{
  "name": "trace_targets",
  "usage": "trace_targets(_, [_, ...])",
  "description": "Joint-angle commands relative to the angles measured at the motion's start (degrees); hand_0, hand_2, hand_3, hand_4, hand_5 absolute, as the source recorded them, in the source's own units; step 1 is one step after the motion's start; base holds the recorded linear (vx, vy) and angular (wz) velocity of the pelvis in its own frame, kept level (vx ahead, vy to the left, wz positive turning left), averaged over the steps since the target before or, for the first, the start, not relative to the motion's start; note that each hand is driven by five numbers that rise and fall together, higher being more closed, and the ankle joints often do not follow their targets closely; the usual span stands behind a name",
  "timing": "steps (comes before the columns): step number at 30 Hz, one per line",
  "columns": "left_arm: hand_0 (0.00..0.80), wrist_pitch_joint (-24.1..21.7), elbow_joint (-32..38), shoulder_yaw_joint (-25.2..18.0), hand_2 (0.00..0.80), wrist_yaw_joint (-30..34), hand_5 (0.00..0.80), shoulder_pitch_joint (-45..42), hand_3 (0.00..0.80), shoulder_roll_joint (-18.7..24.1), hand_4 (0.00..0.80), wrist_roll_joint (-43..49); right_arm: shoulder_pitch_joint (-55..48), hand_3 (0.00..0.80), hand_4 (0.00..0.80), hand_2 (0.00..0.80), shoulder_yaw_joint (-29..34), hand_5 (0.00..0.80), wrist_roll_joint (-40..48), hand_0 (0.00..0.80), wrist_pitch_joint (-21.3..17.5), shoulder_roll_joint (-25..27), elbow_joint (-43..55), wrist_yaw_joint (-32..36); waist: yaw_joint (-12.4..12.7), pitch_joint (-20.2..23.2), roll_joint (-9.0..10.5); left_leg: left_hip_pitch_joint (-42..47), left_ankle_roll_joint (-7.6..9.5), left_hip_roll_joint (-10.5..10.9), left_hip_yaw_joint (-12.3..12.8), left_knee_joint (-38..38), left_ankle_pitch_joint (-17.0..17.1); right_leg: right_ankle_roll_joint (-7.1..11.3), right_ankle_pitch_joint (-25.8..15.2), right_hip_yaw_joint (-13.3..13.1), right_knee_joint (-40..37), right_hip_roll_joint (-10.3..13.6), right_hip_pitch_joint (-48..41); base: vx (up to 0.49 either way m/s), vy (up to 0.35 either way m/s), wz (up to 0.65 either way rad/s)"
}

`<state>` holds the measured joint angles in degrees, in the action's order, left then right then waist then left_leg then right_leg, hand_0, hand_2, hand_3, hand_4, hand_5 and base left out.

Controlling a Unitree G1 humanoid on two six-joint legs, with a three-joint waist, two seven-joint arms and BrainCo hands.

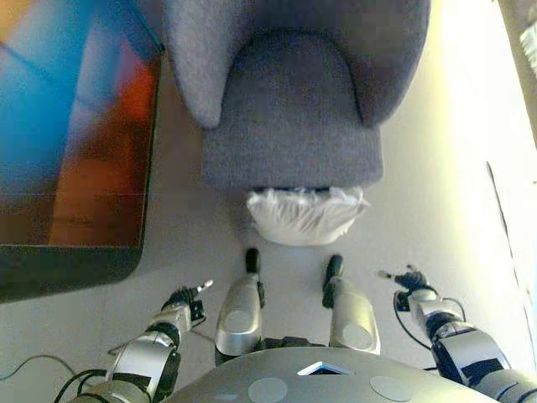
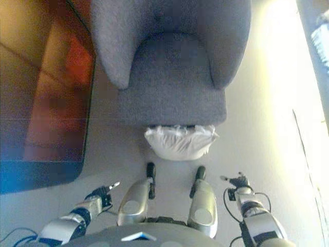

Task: Pick up the cushion and take it to the sofa

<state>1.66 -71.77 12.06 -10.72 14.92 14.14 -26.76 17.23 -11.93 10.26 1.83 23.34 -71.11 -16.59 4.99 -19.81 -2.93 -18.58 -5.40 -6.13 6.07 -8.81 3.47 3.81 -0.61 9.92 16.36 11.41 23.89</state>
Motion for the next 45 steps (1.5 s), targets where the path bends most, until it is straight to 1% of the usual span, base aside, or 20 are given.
trace_targets(1, [0.000,-5.22,3.19,2.61,0.000,0.90,0.000,3.48,0.000,2.13,0.000,-0.07,5.40,0.000,0.000,0.000,-2.14,0.000,0.21,0.000,-1.10,0.31,3.44,-4.38,-1.41,-3.64,1.40,-6.47,0.22,1.09,-3.20,-5.70,-3.13,2.77,0.51,-0.08,-5.65,2.55,-3.96,-0.136,0.014,-0.01])
trace_targets(2, [0.000,-6.21,3.64,3.50,0.000,0.09,0.000,4.37,0.000,1.93,0.000,-0.51,6.50,0.000,0.000,0.000,-2.64,0.000,1.81,0.000,-2.51,0.29,3.56,-4.37,-1.58,-4.28,1.27,-7.29,0.29,1.23,-3.38,-5.68,-2.93,2.72,0.44,-0.27,-5.23,2.38,-2.74,-0.141,0.015,0.01])
trace_targets(5, [0.000,-9.06,5.37,5.12,0.000,-1.80,0.000,7.33,0.000,1.42,0.000,-2.23,9.38,0.000,0.000,0.000,-3.89,0.000,0.60,0.000,-2.91,0.10,4.31,-6.62,-2.22,-6.20,1.11,-9.40,0.64,1.61,-3.66,-5.38,-2.25,2.44,0.38,-0.77,-3.79,1.66,0.64,-0.129,0.025,-0.01])
trace_targets(11, [0.000,-12.51,8.11,8.04,0.000,-4.67,0.000,13.58,0.000,0.73,0.000,-2.57,15.59,0.000,0.000,0.000,-6.07,0.000,-2.25,0.000,-4.98,1.06,6.91,-12.78,-3.22,-9.80,1.04,-14.69,1.34,2.49,-4.08,-7.03,-1.68,2.52,0.16,-1.88,-0.20,0.86,7.63,-0.103,0.013,-0.05])
trace_targets(13, [0.000,-14.48,9.07,8.77,0.000,-5.64,0.000,15.27,0.000,0.81,0.000,-2.71,17.50,0.000,0.000,0.000,-7.03,0.000,-2.88,0.000,-4.61,1.73,8.27,-15.49,-3.60,-9.98,1.09,-17.58,1.52,2.74,-4.23,-8.60,-1.98,2.40,0.00,-2.11,0.92,0.58,10.73,-0.070,0.003,-0.02])
trace_targets(18, [0.000,-17.65,10.80,9.75,0.000,-7.37,0.000,19.71,0.000,2.13,0.000,-3.99,22.40,0.000,0.000,0.000,-8.37,0.000,-3.91,0.000,-3.98,3.62,10.42,-18.29,-4.07,-9.98,0.87,-24.31,1.81,2.45,-4.82,-10.19,-1.77,2.32,0.13,-2.93,3.99,-0.46,18.64,-0.035,0.006,-0.03])
trace_targets(20, [0.000,-19.01,11.41,10.33,0.000,-8.46,0.000,21.11,0.000,2.46,0.000,-3.79,23.87,0.000,0.000,0.000,-8.95,0.000,-4.54,0.000,-4.27,4.17,10.87,-19.80,-4.23,-9.98,0.70,-27.07,1.92,2.35,-4.99,-11.33,-2.13,2.24,0.70,-3.43,5.67,-0.96,21.78,0.000,0.000,0.00])
trace_targets(21, [0.000,-19.79,11.52,10.60,0.000,-8.68,0.000,22.07,0.000,2.71,0.000,-4.16,24.73,0.000,0.000,0.000,-9.26,0.000,-4.51,0.000,-4.29,4.30,11.20,-21.10,-4.35,-9.98,0.60,-28.57,1.95,2.31,-5.13,-11.54,-1.77,2.16,0.45,-3.63,6.04,-1.09,23.32,0.009,0.007,0.04])
trace_targets(23, [0.000,-20.91,11.68,10.78,0.000,-9.28,0.000,23.60,0.000,3.36,0.000,-4.53,25.97,0.000,0.000,0.000,-9.69,0.000,-3.85,0.000,-4.92,4.81,11.52,-22.54,-4.45,-9.98,0.65,-31.75,2.02,2.08,-5.52,-13.10,-2.15,2.02,0.99,-4.15,8.02,-1.08,26.54,-0.005,-0.005,0.07])
trace_targets(28, [0.000,-23.63,12.32,11.55,0.000,-10.10,0.000,27.10,0.000,4.91,0.000,-5.16,29.77,0.000,0.000,0.000,-10.73,0.000,-5.50,0.000,-6.04,5.75,12.31,-25.55,-4.72,-9.98,0.60,-38.96,1.97,1.74,-6.57,-16.12,-2.57,1.53,1.55,-5.69,12.11,-1.48,33.99,-0.001,0.000,0.03])
trace_targets(34, [0.000,-25.00,11.99,12.24,0.000,-10.72,0.000,31.40,0.000,6.63,0.000,-5.00,34.83,0.000,0.000,0.000,-12.94,0.000,-6.31,0.000,-7.13,6.48,11.24,-25.58,-4.63,-9.98,0.41,-46.01,1.86,1.54,-7.46,-19.34,-3.46,1.31,2.45,-6.53,16.22,-1.74,41.02,0.002,-0.003,0.01])
trace_targets(37, [0.000,-25.61,11.72,12.48,0.000,-11.22,0.000,33.20,0.000,7.67,0.000,-4.81,37.37,0.000,0.000,0.000,-14.13,0.000,-6.87,0.000,-8.76,6.69,10.33,-24.38,-4.57,-9.98,0.29,-48.61,1.64,1.62,-7.70,-20.01,-3.78,1.36,2.77,-6.76,17.03,-1.93,43.60,0.006,0.002,0.04])
trace_targets(39, [0.000,-26.57,11.50,12.71,0.000,-11.88,0.000,34.28,0.000,8.21,0.000,-4.06,38.78,0.000,0.000,0.000,-15.15,0.000,-6.21,0.000,-10.59,6.82,9.89,-22.90,-4.52,-9.98,0.14,-50.28,1.53,1.68,-7.87,-20.26,-3.86,1.44,2.84,-6.89,17.66,-1.84,45.54,0.002,0.009,0.02])
trace_targets(40, [0.000,-26.97,11.45,12.96,0.000,-12.31,0.000,34.86,0.000,8.42,0.000,-4.15,39.34,0.000,0.000,0.000,-15.64,0.000,-4.09,0.000,-8.27,6.85,9.78,-22.14,-4.55,-9.98,0.08,-51.16,1.47,1.75,-7.90,-20.57,-3.93,1.48,2.88,-6.97,18.01,-1.80,46.48,0.000,0.000,0.00])
trace_targets(41, [0.000,-27.55,11.25,13.29,0.000,-12.73,0.000,35.56,0.000,8.72,0.000,-4.28,39.80,0.000,0.000,0.000,-15.24,0.000,-7.08,0.000,-10.34,7.26,8.61,-20.62,-4.50,-9.98,-0.01,-52.27,1.21,1.65,-7.96,-21.30,-4.17,1.62,3.07,-7.18,18.70,-2.00,47.37,0.000,0.000,0.00])
trace_targets(42, [0.000,-27.63,11.35,13.51,0.000,-13.00,0.000,35.96,0.000,9.14,0.000,-4.48,39.95,0.000,0.000,0.000,-15.48,0.000,-6.08,0.000,-11.23,7.90,8.29,-19.85,-4.47,-9.98,0.02,-52.87,1.08,1.68,-8.06,-21.78,-4.31,1.75,3.07,-7.19,19.08,-1.99,47.88,0.000,0.000,0.00])
trace_targets(43, [0.000,-27.62,12.13,13.75,0.000,-13.52,0.000,36.78,0.000,10.58,0.000,-4.56,39.74,0.000,0.000,0.000,-15.96,0.000,-4.67,0.000,-13.49,9.76,8.42,-17.83,-4.50,-9.98,0.25,-54.10,0.92,1.77,-8.25,-22.61,-4.50,2.06,2.97,-7.09,19.83,-1.84,48.98,0.000,0.000,0.00])
trace_targets(45, [0.000,-26.42,14.94,13.81,0.000,-14.14,0.000,38.15,0.000,13.67,0.000,-4.16,39.30,0.000,0.000,0.000,-16.29,0.000,-2.61,0.000,-16.48,13.07,10.31,-14.04,-4.62,-9.98,0.85,-55.88,0.60,1.75,-8.67,-23.25,-4.75,2.62,2.86,-6.98,20.25,-1.69,50.45,0.000,0.000,0.00])
